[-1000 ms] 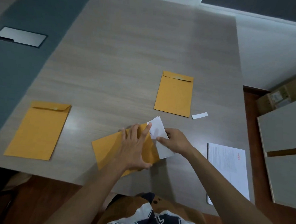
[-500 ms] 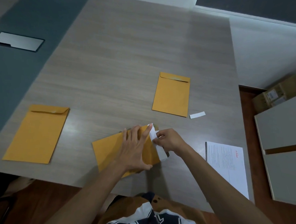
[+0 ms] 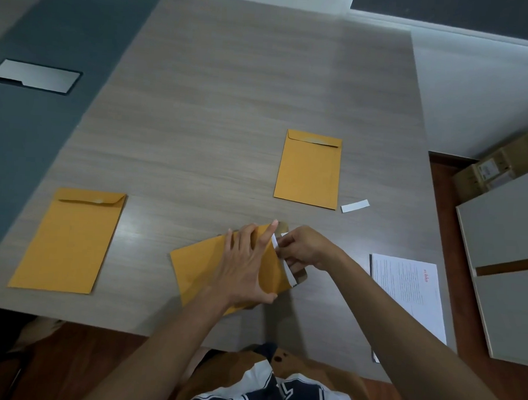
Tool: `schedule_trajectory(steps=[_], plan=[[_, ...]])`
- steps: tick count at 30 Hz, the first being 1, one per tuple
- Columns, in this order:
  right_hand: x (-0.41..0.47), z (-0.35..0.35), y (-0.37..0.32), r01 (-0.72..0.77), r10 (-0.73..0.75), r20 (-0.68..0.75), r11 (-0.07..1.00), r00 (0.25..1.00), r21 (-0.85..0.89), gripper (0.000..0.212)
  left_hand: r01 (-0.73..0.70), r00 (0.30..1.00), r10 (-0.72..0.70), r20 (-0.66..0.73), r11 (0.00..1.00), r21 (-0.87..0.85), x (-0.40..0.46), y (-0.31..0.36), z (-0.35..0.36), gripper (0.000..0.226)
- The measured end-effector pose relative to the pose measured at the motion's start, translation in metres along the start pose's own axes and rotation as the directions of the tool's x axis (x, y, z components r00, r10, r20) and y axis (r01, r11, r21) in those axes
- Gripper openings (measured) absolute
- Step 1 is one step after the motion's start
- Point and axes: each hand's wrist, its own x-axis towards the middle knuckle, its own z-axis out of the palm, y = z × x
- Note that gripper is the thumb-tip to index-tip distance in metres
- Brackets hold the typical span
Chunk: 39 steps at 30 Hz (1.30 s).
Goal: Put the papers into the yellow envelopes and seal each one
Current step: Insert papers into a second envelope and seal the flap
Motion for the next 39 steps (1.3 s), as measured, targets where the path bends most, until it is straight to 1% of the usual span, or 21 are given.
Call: schedule_trajectory(steps=[4,10,13,16,20,25,29,31,33,34,36,37,39], plan=[[0.001,0.002,-0.003,-0.011,0.006,0.063,0.996,0.998,0.087,0.015,0.002,1.000,-0.002,-0.018,1.000,-0.019,-0.001,-0.003,0.000,0.143],[0.006,0.006,0.000,-0.012,-0.006,0.104,0.986,0.995,0.168,0.016,0.030,0.999,-0.030,-0.015,0.999,-0.032,-0.001,-0.008,-0.001,0.145],[0.004,0.002,0.002,0.000,-0.017,0.084,0.980,0.996,0.200,0.014,0.059,0.998,-0.059,0.035,0.998,0.002,-0.001,-0.014,-0.003,0.153],[0.004,0.003,0.002,0.015,-0.030,0.074,0.981,0.997,0.196,0.014,0.077,0.995,-0.079,0.063,0.996,0.033,0.000,-0.017,-0.005,0.154],[0.006,0.008,0.000,0.032,-0.042,0.053,0.983,0.998,0.182,0.015,0.056,0.997,-0.059,0.041,0.997,0.055,0.001,-0.012,-0.007,0.150],[0.006,0.011,-0.001,0.027,-0.031,0.043,0.996,0.999,0.085,0.016,0.052,0.999,-0.052,0.009,0.997,0.055,0.003,-0.008,-0.005,0.151],[0.005,0.007,0.001,0.028,-0.034,0.055,0.995,0.998,0.099,0.016,0.065,0.998,-0.066,0.025,0.997,0.048,0.003,-0.010,-0.001,0.149],[0.004,0.002,0.003,0.040,-0.043,0.018,0.991,0.999,0.128,0.015,0.070,0.996,-0.073,0.051,0.995,0.067,0.003,-0.013,0.002,0.149],[0.005,-0.001,0.006,0.074,-0.063,-0.064,0.981,0.996,0.177,0.011,0.083,0.990,-0.094,0.101,0.991,0.102,0.004,-0.017,0.007,0.147],[0.006,-0.002,0.010,0.109,-0.089,-0.133,0.983,0.987,0.150,0.010,0.089,0.986,-0.105,0.131,0.988,0.124,0.004,-0.019,0.010,0.145],[0.011,-0.001,0.020,0.175,-0.173,-0.263,0.984,0.949,-0.016,0.007,0.086,0.976,-0.117,0.182,0.982,0.170,0.006,-0.021,0.017,0.140],[0.013,0.001,0.025,0.202,-0.232,-0.306,0.971,0.924,-0.126,0.006,0.077,0.973,-0.116,0.201,0.978,0.193,0.007,-0.022,0.020,0.138],[0.020,0.004,0.034,0.237,-0.344,-0.322,0.915,0.882,-0.327,0.008,0.062,0.971,-0.107,0.214,0.976,0.207,0.009,-0.020,0.025,0.133]])
